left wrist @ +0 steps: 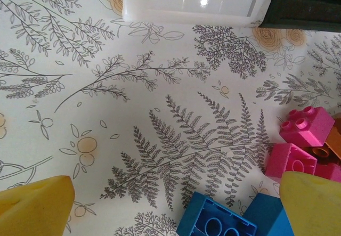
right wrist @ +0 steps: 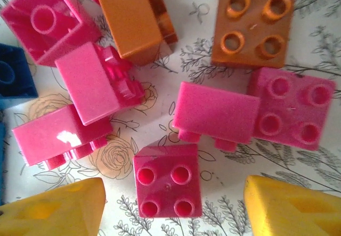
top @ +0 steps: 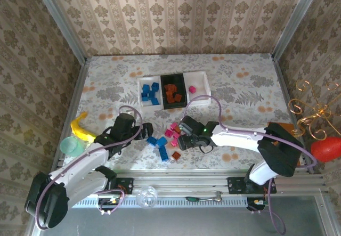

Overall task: Sort the legos into containers by color
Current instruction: Pick up the lego from the bottom-center of the table.

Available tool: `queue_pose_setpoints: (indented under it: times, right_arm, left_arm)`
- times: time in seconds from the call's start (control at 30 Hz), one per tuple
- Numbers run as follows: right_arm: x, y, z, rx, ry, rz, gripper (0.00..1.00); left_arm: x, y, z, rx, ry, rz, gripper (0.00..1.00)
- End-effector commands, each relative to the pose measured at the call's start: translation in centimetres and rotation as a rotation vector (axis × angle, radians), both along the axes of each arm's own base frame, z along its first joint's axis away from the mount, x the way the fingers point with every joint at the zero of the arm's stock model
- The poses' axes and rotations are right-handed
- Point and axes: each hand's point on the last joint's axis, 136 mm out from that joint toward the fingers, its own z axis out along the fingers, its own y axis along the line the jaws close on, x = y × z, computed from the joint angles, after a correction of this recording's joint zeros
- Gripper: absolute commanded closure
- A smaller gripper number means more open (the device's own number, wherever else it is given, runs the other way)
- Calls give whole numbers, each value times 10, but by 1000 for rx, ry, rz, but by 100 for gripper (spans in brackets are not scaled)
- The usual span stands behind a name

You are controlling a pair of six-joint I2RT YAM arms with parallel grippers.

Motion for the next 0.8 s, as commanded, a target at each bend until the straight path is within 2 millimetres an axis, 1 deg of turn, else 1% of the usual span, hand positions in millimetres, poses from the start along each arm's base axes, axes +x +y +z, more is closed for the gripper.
queue_pose_setpoints:
  times: [0.0, 0.17, 0.23, 0.33, 0.43, 0.53, 0.6, 0.67, 0.7, 0.77]
  right_arm:
    - [2, 6, -11, -34, 9, 5, 32]
    - [3, 6, -22, -88, 15, 18, 41]
    - [2, 6, -22, -90, 16, 22, 48]
    - [2, 7, -14, -67, 0, 28, 61]
    - [3, 12, 6, -10, -35, 50, 68]
    - [8, 15, 37, 49, -95, 64, 71]
    - [16, 15, 60, 90, -142, 56, 72]
    - [34, 10, 83, 132, -189, 22, 72]
    - [44, 7, 90, 146, -203, 1, 73]
    - [72, -2, 109, 192, -246, -63, 73]
  left_arm:
    - [0, -2, -1, -25, 5, 4, 0]
    - [-3, 3, 1, -25, -7, 10, 0]
    - [-4, 4, 2, -27, -12, 13, 0]
    - [-3, 4, 4, -28, -17, 14, 0]
    - [-2, 3, 3, -26, -14, 10, 0]
    - [-1, 2, 5, -30, -16, 7, 0]
    - [0, 1, 5, -32, -18, 5, 0]
    - [0, 1, 5, -33, -19, 5, 0]
    - [0, 1, 5, -33, -17, 6, 0]
    - [0, 0, 6, -39, -19, 3, 0]
